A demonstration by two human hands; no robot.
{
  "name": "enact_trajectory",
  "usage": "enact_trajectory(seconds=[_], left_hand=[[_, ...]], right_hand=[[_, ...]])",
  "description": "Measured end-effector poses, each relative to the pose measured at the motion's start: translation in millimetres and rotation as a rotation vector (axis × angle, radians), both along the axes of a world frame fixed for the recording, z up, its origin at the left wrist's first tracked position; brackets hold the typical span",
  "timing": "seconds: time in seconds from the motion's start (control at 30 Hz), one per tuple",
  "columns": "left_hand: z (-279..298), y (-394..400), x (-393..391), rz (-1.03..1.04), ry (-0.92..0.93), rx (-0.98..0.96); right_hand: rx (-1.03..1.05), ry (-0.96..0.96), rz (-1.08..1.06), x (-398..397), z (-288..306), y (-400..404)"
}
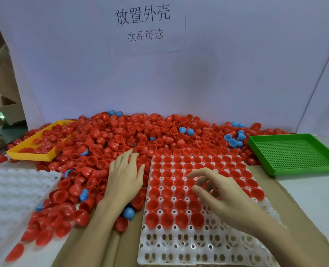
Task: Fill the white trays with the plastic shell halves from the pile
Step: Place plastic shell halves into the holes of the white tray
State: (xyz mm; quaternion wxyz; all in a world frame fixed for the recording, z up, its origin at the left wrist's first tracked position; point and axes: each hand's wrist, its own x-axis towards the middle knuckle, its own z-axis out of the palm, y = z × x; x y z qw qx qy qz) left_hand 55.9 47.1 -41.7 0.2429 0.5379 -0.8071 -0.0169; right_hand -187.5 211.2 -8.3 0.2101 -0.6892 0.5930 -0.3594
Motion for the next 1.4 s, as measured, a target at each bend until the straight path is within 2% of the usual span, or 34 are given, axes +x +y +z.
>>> enact_trajectory(seconds=[0.13,0.27,0.4,0.43,0.57,0.77,0.97,1.1,1.27,1.4], left_hand=[[-6,-5,-8,-0.041,0.001,0.028],[2,-18,-18,-0.064,0.042,-0.068],[13,-39,-28,-0.248,0.17,0.039],[15,-44,-31,-0.289,0.163,0.055],[16,-63,-45,-0.273,-0.089,0.157],[9,-70,-47,-0.214,-0.09,0.257],[16,-43,-40,-0.249,0.108,-0.037],[23,6,-40,-0.442,0.24,-0.154],[19,67,-39,-0.691,0.231,-0.284],[17,79,-29,-0.716,0.226,-0.367]], right_hand=[[-0.017,0.016,-0.025,-1,-2,-2],[-0.045,0.018,-0.056,1,-1,-5],[-0.049,0.02,-0.072,-1,-2,-6],[-0.048,0.027,-0.078,-1,-3,-6],[-0.063,0.034,-0.098,-3,-4,-9],[-0.075,0.076,-0.127,-6,-6,-11],[-0.079,0.081,-0.122,-6,-5,-10],[-0.108,0.011,-0.157,-7,-4,-10],[-0.131,-0.282,-0.134,2,1,-9],[-0.173,-0.328,-0.072,5,4,-7]])
